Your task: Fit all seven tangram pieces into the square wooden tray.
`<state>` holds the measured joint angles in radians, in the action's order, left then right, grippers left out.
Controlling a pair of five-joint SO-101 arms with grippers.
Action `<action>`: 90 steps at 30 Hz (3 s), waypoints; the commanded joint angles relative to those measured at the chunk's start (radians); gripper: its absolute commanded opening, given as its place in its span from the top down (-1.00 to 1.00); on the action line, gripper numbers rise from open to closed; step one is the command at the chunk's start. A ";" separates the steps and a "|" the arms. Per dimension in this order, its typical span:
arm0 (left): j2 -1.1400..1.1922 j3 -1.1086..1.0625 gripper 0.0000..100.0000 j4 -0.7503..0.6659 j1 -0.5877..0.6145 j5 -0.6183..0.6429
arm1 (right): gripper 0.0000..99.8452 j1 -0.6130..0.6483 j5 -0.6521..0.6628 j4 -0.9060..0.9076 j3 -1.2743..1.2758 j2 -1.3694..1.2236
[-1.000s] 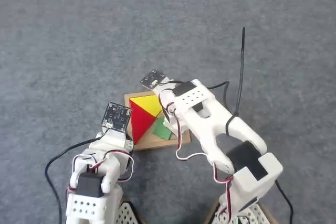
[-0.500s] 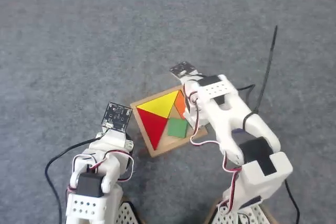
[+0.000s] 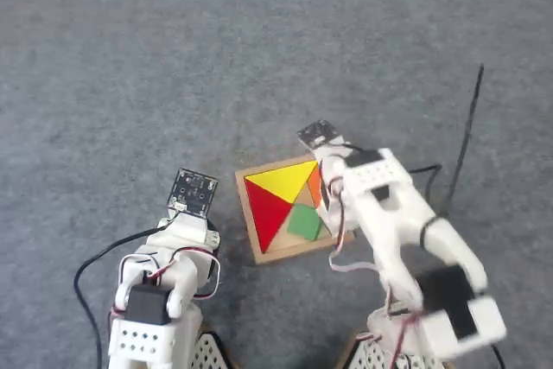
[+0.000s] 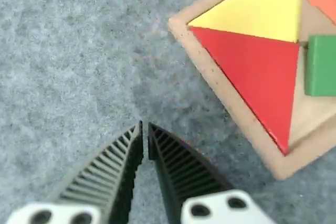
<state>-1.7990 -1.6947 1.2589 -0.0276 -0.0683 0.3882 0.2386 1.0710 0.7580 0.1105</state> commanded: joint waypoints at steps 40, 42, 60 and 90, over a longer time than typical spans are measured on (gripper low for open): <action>-0.018 0.010 0.96 0.003 0.005 -0.003 | 0.71 0.150 0.006 0.028 -0.158 0.133; -0.018 0.010 0.96 0.003 0.005 -0.003 | 0.71 0.133 0.003 0.015 -0.157 0.163; -0.018 0.010 0.96 0.003 0.005 -0.003 | 0.71 -0.108 -0.017 -0.018 -0.150 0.094; -0.018 0.010 0.96 0.003 0.005 -0.003 | 0.52 -0.120 0.230 -0.025 -0.140 0.039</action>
<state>-1.7990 -1.6947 1.2589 -0.0261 -0.0683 0.2378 0.4227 1.0710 0.6291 0.1473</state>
